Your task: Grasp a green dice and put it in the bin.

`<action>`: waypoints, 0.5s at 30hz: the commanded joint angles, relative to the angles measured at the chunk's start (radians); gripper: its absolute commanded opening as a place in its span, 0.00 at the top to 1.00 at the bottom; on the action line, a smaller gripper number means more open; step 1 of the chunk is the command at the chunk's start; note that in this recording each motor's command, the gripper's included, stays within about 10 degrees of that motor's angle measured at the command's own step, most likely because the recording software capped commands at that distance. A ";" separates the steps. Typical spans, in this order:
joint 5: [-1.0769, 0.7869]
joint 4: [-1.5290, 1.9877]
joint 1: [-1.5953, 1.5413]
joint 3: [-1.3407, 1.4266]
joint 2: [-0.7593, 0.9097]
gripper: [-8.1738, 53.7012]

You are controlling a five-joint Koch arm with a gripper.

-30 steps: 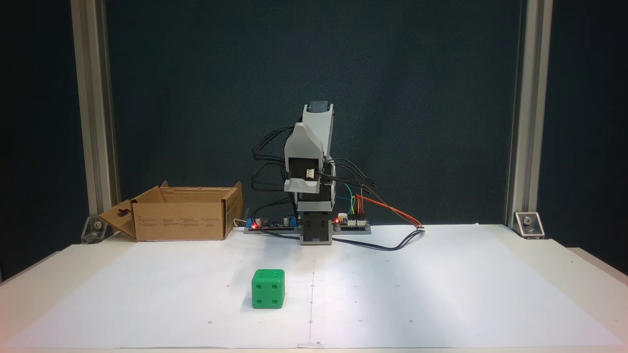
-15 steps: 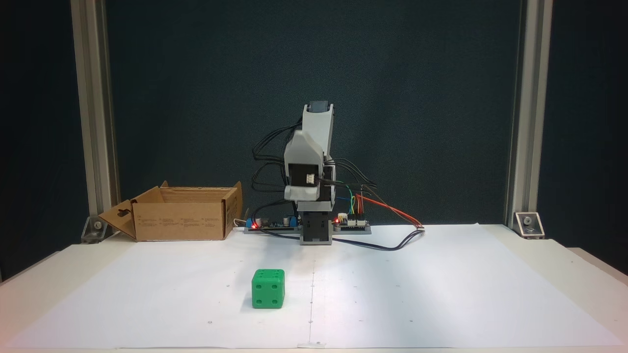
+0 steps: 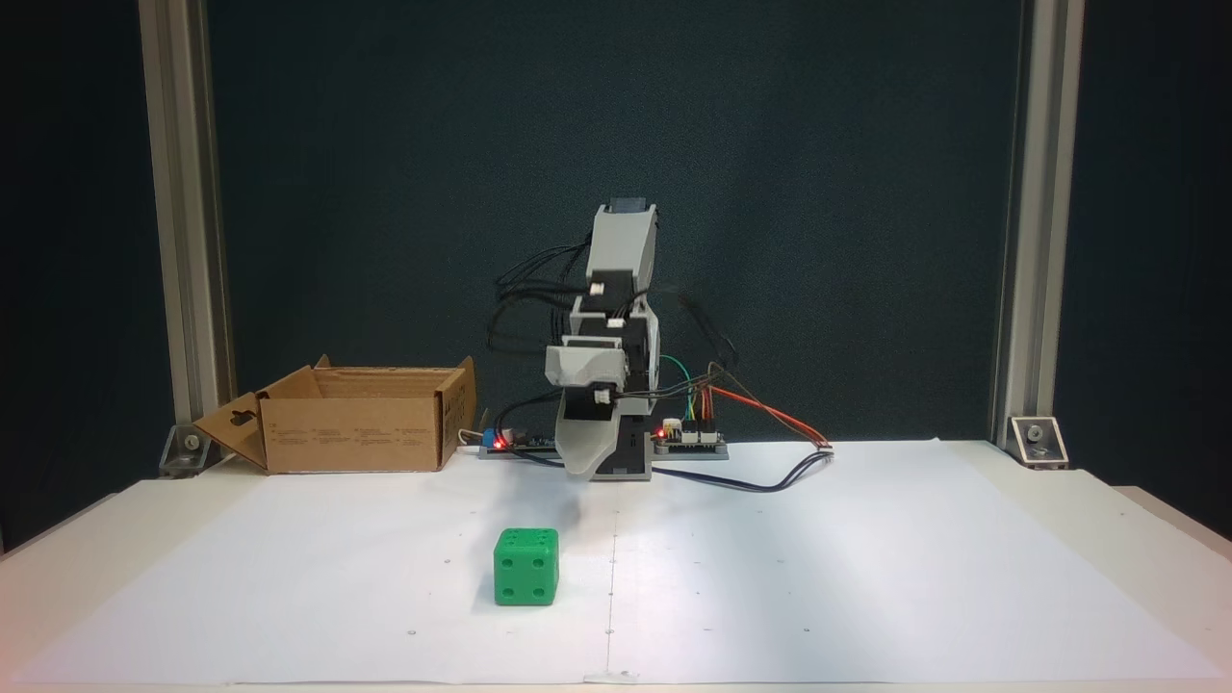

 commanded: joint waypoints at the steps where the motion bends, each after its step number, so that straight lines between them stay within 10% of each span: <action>1: 0.003 0.155 0.015 -0.097 0.110 0.17; 15: 0.023 1.060 -0.069 -0.549 0.107 0.17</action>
